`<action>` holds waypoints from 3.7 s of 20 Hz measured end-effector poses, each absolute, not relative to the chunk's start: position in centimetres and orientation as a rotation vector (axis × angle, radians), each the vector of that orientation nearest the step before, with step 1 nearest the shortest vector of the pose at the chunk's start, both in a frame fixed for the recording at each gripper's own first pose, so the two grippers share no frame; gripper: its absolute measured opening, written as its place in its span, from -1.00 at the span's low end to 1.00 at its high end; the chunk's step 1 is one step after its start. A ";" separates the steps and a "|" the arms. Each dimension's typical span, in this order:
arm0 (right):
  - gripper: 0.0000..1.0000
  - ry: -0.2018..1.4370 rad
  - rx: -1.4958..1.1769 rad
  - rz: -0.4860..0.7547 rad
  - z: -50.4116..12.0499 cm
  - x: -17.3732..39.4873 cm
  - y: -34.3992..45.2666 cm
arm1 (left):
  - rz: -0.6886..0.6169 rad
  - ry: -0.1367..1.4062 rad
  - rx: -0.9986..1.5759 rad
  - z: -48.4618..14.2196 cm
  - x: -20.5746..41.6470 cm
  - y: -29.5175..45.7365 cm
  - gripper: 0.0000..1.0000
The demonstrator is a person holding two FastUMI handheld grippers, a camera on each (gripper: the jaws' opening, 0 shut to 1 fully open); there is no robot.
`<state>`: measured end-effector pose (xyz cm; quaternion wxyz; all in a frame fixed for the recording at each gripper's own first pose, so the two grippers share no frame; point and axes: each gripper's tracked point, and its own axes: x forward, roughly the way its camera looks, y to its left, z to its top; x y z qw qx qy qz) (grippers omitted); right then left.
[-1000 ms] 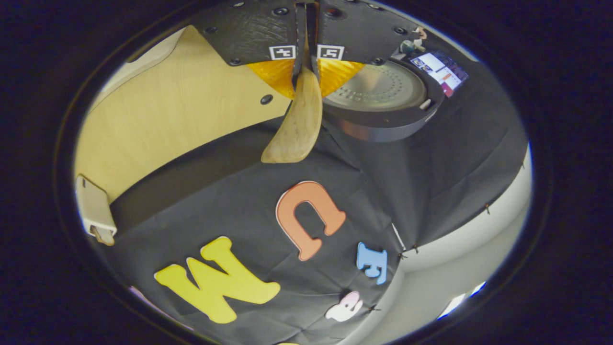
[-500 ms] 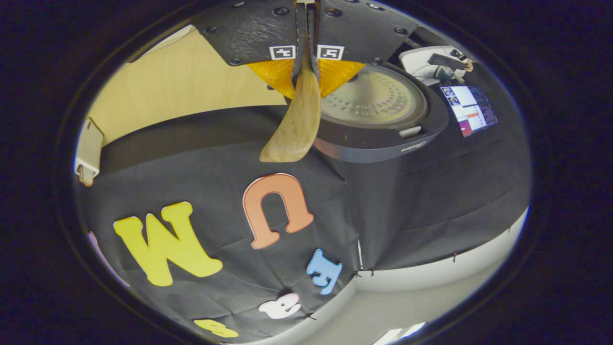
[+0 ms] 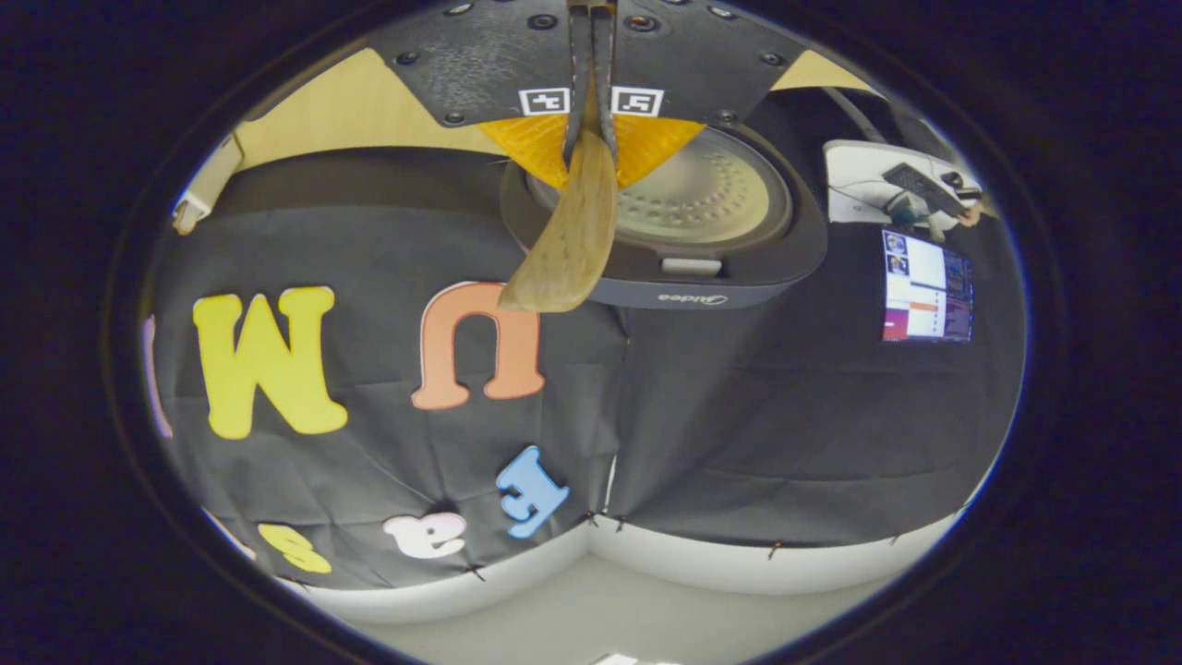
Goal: Close the left gripper, press the button to open the rice cooker; take a wooden spoon from the chopstick holder with the right hand, scoop a spoonful of rice and pour it into the rice cooker, then put the wooden spoon back into the chopstick holder.
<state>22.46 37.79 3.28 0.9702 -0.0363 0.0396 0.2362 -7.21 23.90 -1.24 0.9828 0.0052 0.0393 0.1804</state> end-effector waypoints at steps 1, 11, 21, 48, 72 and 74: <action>-0.97 0.058 -0.097 0.485 3.4 22.1 38.4 | 0.367 0.080 0.015 -1.2 -7.3 24.0 0.98; -0.97 -0.008 -0.239 0.501 2.9 21.1 39.0 | 0.370 0.057 0.012 -0.1 -7.9 24.0 0.98; -0.97 0.058 0.070 0.456 7.1 20.0 29.4 | 0.315 0.031 -0.027 1.3 -6.8 20.6 0.98; -0.96 0.175 0.278 -0.266 -1.2 16.8 -19.9 | 0.203 0.062 0.016 1.3 -4.3 12.9 0.98; -0.88 0.259 0.177 -0.236 -12.4 16.8 -19.0 | 0.208 0.086 -0.022 0.6 -4.3 13.4 0.90; -0.82 0.247 0.189 -0.237 -12.2 16.8 -19.1 | 0.208 0.079 -0.021 0.9 -4.3 13.2 0.98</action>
